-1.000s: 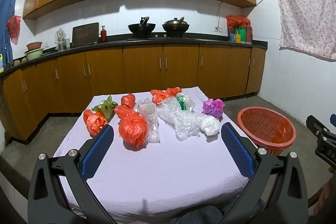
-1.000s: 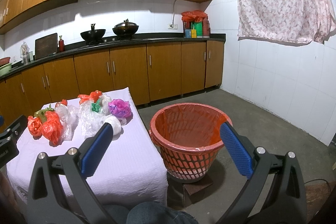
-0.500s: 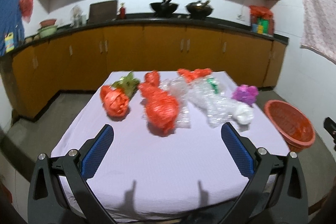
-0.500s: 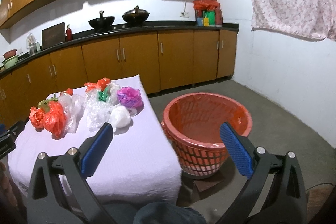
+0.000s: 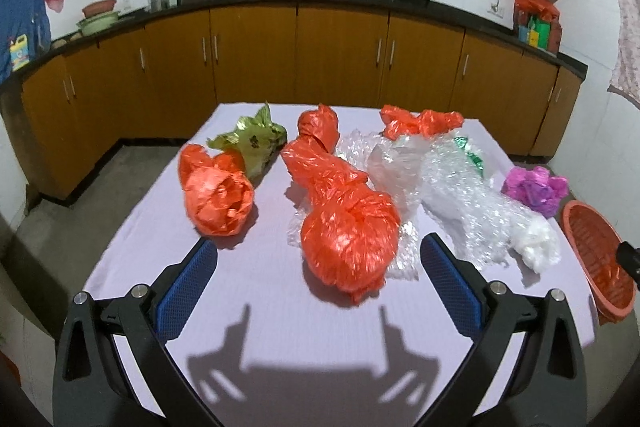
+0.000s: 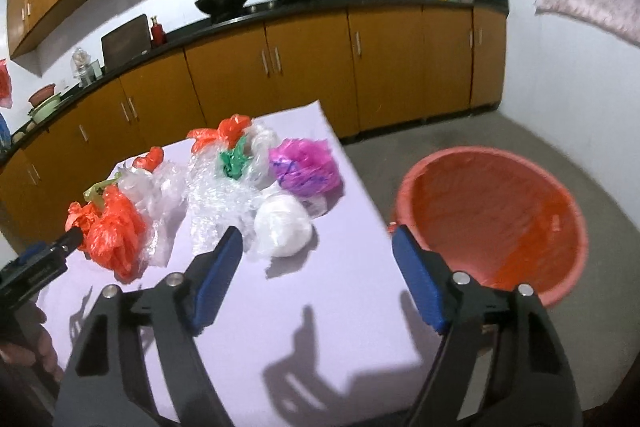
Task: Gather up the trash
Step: 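Grasp the red-orange bag with the left tool while the right tool grasps the white bag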
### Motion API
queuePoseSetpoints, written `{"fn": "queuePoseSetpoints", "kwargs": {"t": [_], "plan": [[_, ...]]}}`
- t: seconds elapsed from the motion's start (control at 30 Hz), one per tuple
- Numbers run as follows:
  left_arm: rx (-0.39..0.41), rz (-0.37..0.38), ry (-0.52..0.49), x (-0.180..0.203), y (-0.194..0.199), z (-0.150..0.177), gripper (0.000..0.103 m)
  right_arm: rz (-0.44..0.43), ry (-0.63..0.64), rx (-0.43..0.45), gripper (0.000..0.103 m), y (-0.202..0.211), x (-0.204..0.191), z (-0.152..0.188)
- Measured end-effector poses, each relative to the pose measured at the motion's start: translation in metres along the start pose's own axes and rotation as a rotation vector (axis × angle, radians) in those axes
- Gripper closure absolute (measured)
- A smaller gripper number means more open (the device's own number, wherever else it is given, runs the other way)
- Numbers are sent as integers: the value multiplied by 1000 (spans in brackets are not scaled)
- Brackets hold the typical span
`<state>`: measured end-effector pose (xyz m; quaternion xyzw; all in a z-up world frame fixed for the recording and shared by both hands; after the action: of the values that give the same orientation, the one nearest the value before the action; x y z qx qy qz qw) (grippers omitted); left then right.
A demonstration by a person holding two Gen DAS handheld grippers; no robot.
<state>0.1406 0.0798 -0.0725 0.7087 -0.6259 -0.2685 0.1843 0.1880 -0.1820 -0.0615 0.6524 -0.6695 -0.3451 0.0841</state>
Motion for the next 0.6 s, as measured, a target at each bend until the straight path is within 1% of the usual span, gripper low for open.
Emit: {"fn": "queuePoseSetpoints", "kwargs": {"t": [0.17, 0.23, 0.4, 0.53, 0.6], "plan": [[-61, 14, 13, -2, -35, -5, 13, 0, 20, -61, 31, -40, -14, -3], [-75, 17, 19, -2, -42, -5, 14, 10, 33, -77, 31, -53, -19, -3], [-88, 47, 10, -1, -52, -6, 17, 30, 45, -117, 31, -83, -22, -5], [-95, 77, -13, 5, -59, -7, 21, 40, 44, -152, 31, -102, -24, -4], [-102, 94, -11, 5, -64, -6, 24, 44, 54, -167, 33, -109, -26, -2]]}}
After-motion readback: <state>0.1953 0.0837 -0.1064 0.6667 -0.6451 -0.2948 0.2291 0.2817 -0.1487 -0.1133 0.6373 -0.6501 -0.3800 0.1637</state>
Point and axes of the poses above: each gripper's, at about its wrist camera, not at the fingertips, and y roughly against the way its jaws point, x to its right, z to its underside, the point moved 1 cm from there along -y, roughly the way its jaws point, and after that the axes turned 14 degrees about -y, right-handed, at the moved point
